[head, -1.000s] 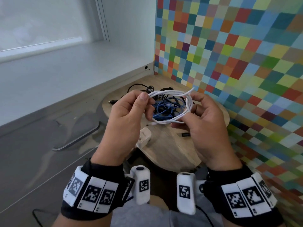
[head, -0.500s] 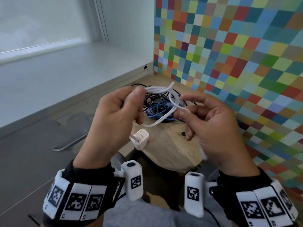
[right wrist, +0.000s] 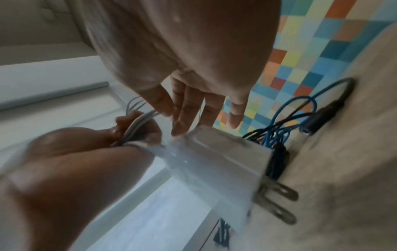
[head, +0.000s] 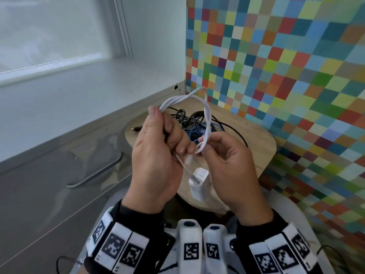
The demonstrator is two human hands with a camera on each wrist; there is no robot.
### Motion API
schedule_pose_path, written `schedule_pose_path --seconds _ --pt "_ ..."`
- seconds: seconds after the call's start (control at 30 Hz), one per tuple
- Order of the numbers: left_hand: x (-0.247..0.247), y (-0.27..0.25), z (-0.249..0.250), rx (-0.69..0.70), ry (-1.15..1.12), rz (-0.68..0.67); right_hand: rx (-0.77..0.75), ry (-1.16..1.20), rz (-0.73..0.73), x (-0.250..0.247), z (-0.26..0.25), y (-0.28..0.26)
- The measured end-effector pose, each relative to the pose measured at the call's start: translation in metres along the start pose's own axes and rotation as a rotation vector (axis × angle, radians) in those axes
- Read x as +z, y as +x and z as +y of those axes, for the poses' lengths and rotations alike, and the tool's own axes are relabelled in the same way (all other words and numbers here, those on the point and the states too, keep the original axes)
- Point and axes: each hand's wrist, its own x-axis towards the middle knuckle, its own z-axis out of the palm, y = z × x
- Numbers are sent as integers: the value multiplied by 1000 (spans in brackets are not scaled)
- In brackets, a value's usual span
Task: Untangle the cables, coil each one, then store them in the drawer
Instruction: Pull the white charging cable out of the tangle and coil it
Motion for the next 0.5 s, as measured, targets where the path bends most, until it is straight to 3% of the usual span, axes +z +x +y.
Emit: schedule_pose_path --seconds 0.13,0.33,0.5 --pt "-4 3 -8 100 86 1 102 373 -82 2 -13 -4" --pt "-11 8 -13 227 437 62 186 387 35 1 -4 4" --pt "-18 7 -9 236 699 13 213 514 4 -8 -7 7"
